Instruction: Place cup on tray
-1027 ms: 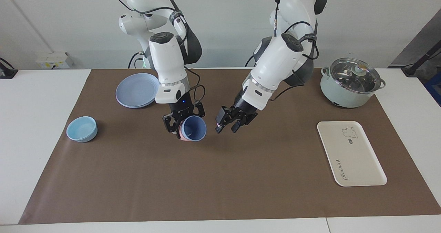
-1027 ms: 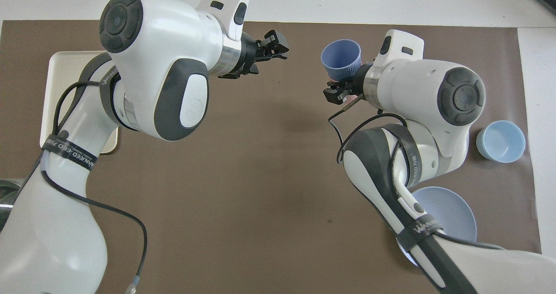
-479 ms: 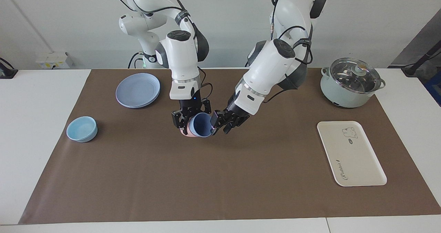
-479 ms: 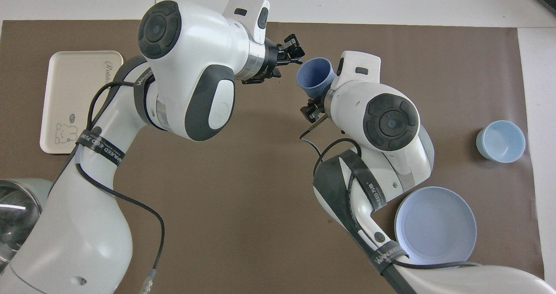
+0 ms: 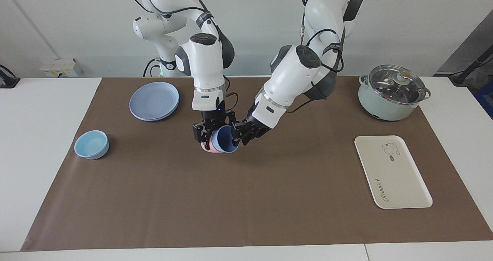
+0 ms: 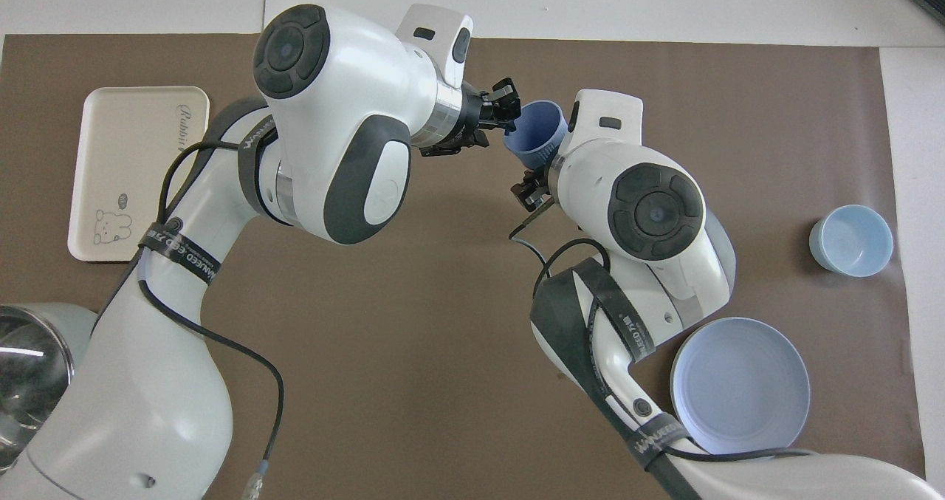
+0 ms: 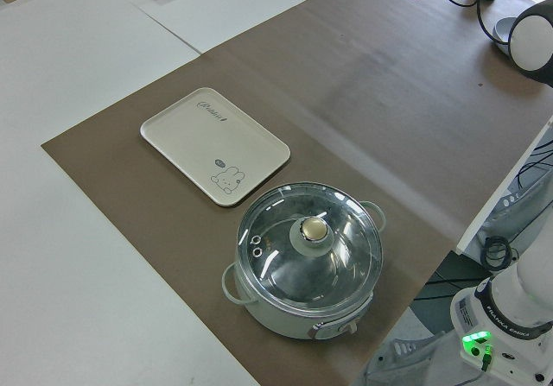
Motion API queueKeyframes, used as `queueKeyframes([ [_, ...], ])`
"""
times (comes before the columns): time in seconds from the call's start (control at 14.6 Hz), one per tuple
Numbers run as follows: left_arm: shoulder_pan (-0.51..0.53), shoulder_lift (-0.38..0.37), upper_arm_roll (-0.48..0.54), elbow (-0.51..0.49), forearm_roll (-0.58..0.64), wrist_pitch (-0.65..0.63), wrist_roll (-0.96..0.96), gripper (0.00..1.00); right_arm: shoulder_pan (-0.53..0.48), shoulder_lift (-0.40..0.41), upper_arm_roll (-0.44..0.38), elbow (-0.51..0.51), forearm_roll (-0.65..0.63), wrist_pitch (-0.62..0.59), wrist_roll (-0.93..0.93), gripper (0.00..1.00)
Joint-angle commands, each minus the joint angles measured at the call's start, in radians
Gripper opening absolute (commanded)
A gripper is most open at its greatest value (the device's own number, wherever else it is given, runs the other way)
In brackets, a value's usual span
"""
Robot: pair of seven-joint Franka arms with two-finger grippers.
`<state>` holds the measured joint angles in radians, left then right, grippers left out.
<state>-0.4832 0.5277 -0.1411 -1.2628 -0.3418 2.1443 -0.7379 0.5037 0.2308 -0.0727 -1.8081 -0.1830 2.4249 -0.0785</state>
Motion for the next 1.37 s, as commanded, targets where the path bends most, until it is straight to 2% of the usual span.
queueKeyframes([
  [0.0,-0.011,0.008,0.008,0.017,-0.013,-0.021,-0.008,0.19,0.001,-0.033,0.001,-0.027,-0.032,-0.014,0.032,0.0],
  [0.21,-0.009,0.009,0.005,0.019,-0.013,-0.021,-0.008,0.03,0.001,-0.033,0.001,-0.028,-0.032,-0.014,0.032,0.0],
  [0.27,-0.008,0.009,0.003,0.02,-0.013,-0.021,-0.006,0.0,0.001,-0.033,0.001,-0.027,-0.032,-0.014,0.032,0.0],
  [0.68,0.009,0.002,0.015,0.042,-0.011,-0.036,-0.009,0.0,-0.001,-0.033,0.001,-0.027,-0.032,-0.01,0.032,0.0],
  [1.03,0.15,-0.043,0.026,0.088,0.016,-0.136,0.002,0.0,-0.002,-0.033,0.001,-0.027,-0.032,-0.009,0.032,0.0],
  [1.3,0.262,-0.08,0.032,0.069,0.248,-0.153,0.115,0.0,-0.004,-0.033,0.001,-0.028,-0.032,-0.006,0.032,0.0],
])
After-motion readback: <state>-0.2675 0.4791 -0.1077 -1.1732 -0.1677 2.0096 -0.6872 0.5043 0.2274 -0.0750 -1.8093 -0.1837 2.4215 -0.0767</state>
